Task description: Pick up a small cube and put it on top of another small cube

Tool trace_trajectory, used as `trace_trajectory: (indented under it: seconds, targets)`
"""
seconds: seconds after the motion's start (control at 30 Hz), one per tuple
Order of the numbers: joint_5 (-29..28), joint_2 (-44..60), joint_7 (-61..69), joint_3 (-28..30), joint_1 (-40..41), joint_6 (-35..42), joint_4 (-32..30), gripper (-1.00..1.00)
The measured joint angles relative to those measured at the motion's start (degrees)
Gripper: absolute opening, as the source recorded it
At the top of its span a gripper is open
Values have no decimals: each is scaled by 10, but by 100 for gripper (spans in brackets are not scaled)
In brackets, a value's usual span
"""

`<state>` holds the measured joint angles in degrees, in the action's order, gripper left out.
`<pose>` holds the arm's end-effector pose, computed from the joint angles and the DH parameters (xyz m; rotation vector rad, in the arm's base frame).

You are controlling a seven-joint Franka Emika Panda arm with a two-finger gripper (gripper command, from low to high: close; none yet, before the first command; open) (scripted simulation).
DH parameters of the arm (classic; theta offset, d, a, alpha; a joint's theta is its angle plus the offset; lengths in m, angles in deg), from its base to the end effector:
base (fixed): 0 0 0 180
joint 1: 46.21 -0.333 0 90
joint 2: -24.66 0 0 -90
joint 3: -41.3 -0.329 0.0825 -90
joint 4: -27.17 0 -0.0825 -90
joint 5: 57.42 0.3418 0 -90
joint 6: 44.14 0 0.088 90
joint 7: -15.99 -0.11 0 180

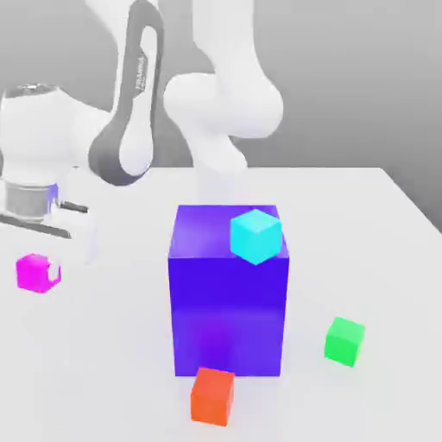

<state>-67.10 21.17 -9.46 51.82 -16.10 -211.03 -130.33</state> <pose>0.3073 -0.2496 0.3070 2.6804 -1.4538 0.3306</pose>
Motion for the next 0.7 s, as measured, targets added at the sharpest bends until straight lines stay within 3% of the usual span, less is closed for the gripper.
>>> trace_trajectory:
  seconds: [0.37,0.7]
  targets:
    - [5,-27,-168,-179,-212,60,39,-100]
    - [94,-30,-210,-315,-373,118,18,-100]
